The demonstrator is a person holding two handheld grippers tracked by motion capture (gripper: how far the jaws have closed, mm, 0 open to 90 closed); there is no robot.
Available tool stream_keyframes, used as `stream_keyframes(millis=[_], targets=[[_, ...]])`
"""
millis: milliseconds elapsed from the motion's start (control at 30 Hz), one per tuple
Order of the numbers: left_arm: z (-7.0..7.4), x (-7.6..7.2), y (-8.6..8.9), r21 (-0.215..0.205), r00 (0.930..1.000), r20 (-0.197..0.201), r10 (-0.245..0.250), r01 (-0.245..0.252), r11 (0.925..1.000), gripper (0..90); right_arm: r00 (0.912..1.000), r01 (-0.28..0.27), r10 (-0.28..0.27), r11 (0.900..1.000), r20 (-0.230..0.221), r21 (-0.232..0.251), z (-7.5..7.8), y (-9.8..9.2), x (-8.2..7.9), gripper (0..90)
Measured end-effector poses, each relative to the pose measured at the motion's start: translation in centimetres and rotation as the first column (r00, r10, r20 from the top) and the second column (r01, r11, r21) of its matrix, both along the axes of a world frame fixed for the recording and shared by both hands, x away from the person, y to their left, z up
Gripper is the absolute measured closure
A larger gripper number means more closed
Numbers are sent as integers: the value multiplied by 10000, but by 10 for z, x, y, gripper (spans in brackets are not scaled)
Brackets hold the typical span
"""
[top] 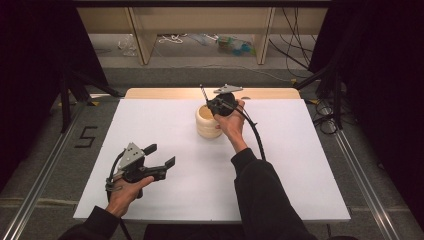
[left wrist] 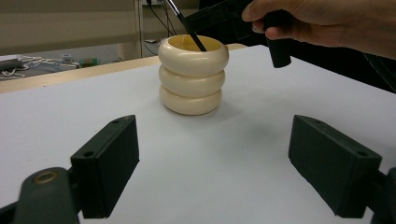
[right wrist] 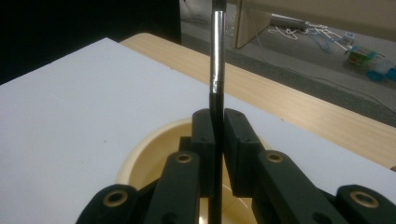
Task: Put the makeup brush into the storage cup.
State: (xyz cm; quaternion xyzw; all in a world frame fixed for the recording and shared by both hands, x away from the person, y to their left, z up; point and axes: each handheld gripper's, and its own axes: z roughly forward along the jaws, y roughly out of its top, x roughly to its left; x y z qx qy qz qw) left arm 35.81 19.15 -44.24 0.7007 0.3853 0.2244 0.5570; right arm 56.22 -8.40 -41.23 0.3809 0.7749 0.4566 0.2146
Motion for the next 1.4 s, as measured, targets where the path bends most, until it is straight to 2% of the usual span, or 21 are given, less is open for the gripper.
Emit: stream_keyframes(millis=[100,233,267,367,467,567,600,700,733,767,833,1200,1400], targets=[[0,0,0,9,10000,1,0,0,10000,160,10000,47,-47,10000,-24,1,-2,0,1,824],[0,0,0,-3,10000,-5,12,-12,10000,160,9994,153,-149,9998,-328,113,-2,-2,0,791],[0,0,0,-1,10000,-3,11,-11,10000,160,9996,106,-103,9999,-268,115,-2,-2,1,776],[0,0,0,-2,10000,-3,12,-12,10000,160,9994,264,-262,9996,-245,94,-1,-4,1,718],[0,0,-1,-122,9999,-87,69,-70,9999,160,9983,497,-489,9984,-312,281,2,-7,0,630],[0,-1,-1,-111,9999,-90,71,-72,9999,160,9984,528,-520,9979,-230,372,6,-9,-2,559],[0,-1,-1,-115,9999,-93,73,-74,9999,160,9984,555,-553,9977,-67,382,7,-10,-3,529],[0,0,-1,-88,9999,-84,68,-69,9999,160,9985,549,-548,9981,-56,275,12,-13,-6,468],[0,-1,-1,-96,9999,-95,82,-83,9999,160,9982,573,-568,9978,-178,339,14,-14,-8,456],[0,0,0,-47,10000,-48,63,-63,10000,160,9982,592,-592,9976,-19,355,15,-15,-9,440],[0,0,0,21,10000,-13,38,-38,10000,160,9985,545,-543,9977,-66,402,17,-18,-10,406],[0,0,0,94,10000,-42,86,-85,9999,160,9992,396,-392,9984,-97,402,23,-35,-27,291],[0,0,0,54,10000,-27,65,-65,10000,160,9997,207,-213,9983,91,549,27,-44,-39,292]])
